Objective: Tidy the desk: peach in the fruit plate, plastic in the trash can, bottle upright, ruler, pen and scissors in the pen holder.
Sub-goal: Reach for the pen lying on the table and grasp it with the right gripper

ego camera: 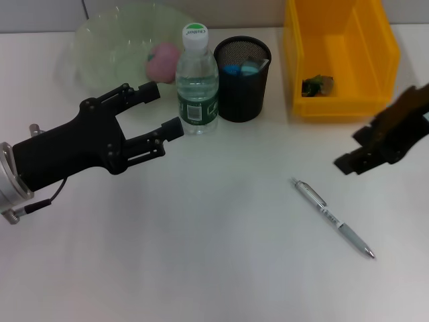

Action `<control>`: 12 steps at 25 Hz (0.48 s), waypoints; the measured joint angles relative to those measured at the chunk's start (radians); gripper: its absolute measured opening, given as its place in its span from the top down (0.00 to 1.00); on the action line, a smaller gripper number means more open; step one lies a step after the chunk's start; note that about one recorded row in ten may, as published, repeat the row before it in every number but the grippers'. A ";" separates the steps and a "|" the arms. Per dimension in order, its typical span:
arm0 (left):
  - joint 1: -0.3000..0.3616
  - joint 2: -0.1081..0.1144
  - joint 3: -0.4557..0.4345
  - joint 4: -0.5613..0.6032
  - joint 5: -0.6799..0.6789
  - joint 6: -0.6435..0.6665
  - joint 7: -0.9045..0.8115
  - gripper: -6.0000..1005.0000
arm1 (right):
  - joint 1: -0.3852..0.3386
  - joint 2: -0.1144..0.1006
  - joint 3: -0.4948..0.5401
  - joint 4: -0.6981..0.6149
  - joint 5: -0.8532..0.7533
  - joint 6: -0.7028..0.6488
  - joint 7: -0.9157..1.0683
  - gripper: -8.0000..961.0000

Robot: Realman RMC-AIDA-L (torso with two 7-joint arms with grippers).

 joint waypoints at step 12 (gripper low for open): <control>0.002 0.001 0.009 -0.004 0.003 0.000 0.002 0.20 | -0.006 -0.002 -0.019 0.195 -0.119 0.043 0.017 0.42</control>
